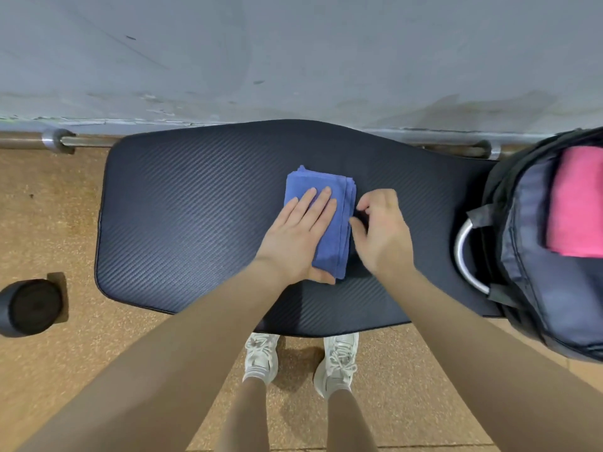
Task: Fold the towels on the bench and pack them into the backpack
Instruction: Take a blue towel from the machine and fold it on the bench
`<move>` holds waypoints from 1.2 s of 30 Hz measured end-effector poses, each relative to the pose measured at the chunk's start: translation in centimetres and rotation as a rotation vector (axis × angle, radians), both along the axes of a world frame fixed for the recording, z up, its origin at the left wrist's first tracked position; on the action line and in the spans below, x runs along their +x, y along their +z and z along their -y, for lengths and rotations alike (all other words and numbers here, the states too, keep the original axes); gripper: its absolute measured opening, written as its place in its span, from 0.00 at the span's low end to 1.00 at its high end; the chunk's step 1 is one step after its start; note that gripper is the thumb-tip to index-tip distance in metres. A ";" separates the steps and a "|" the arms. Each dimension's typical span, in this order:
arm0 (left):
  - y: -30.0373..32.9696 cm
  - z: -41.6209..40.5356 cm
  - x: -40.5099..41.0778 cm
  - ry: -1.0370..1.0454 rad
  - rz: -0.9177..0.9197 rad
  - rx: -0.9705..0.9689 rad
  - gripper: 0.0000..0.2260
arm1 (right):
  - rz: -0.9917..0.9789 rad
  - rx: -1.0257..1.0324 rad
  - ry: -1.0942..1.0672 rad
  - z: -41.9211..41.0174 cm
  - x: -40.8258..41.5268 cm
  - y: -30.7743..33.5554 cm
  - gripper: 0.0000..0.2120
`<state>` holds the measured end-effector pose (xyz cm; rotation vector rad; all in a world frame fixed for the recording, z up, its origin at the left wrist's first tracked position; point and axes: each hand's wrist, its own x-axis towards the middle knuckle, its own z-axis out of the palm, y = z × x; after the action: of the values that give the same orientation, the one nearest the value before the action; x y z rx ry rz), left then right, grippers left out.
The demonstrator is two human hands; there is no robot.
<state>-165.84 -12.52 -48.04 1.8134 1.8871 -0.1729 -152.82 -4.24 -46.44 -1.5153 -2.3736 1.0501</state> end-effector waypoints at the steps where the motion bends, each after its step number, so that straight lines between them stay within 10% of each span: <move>1: -0.3 0.0 0.1 0.013 0.003 -0.008 0.54 | -0.012 0.107 0.150 0.5 0.7 0.0 0.07; 5: 0.6 -0.5 -0.4 0.012 0.147 -0.059 0.55 | 0.101 0.381 0.691 2.3 3.7 -0.3 0.19; 10: 3.2 0.3 -3.7 0.153 0.534 -0.091 0.56 | 0.310 0.321 0.806 3.0 4.1 -0.5 0.37; 15: 3.5 3.6 -4.3 0.171 0.578 -0.129 0.54 | 0.320 0.543 0.736 3.6 2.0 -1.3 0.15; 27: 11.9 1.7 -2.7 0.332 0.974 -0.185 0.50 | -0.279 -0.705 -0.207 -0.9 3.4 11.4 0.07; 32: 16.1 0.1 0.9 -0.095 0.815 -0.035 0.46 | -0.371 -0.764 -0.637 -1.8 5.8 14.8 0.08; 36: 17.5 -1.9 4.5 0.033 0.895 0.041 0.33 | -0.293 -0.680 -0.696 -2.8 6.9 16.7 0.20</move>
<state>-161.32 -10.67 -30.53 1.4954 1.2657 0.5983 -145.89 -1.47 -29.76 -1.9704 -1.1616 1.7769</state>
